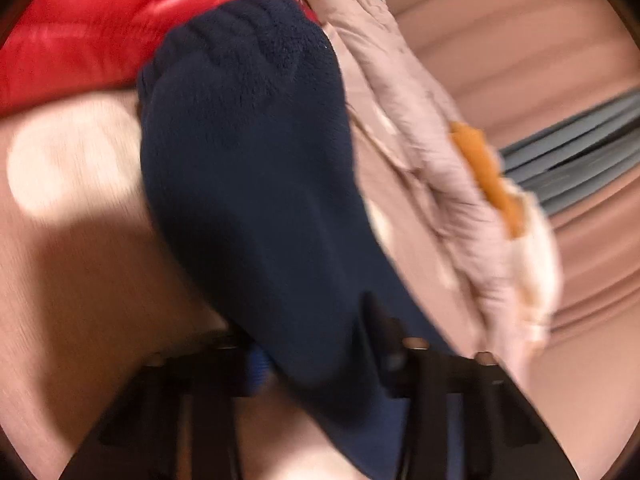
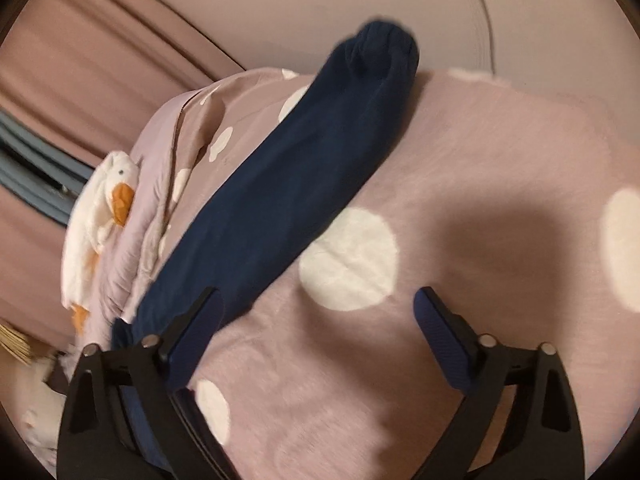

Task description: Fold large clothes

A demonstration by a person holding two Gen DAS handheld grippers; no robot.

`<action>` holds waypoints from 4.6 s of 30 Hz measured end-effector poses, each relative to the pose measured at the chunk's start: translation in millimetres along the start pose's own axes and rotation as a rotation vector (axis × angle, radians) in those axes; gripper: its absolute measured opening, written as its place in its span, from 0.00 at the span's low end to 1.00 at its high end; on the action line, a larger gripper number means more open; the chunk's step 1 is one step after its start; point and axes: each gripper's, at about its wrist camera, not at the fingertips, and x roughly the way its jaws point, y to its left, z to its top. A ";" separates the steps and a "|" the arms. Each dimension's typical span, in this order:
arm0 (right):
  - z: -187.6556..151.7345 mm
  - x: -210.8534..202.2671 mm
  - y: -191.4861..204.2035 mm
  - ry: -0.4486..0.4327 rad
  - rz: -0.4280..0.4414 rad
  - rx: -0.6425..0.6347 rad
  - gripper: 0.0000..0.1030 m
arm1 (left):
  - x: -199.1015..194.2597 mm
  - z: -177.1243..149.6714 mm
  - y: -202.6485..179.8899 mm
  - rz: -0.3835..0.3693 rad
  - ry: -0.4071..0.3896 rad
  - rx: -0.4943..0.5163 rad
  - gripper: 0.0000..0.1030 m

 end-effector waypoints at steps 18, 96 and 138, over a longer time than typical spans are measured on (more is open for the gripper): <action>45.1 27.8 -38.7 -0.117 0.127 0.243 0.11 | -10.5 -21.2 -23.1 0.323 -0.183 0.187 0.22; -326.7 125.4 338.1 0.295 0.111 -0.788 0.44 | -69.8 -52.5 -64.7 0.518 -0.300 0.498 0.17; -100.8 -11.7 145.7 -0.031 -0.107 -0.476 0.52 | -96.3 -13.5 26.0 0.042 -0.036 -0.085 0.71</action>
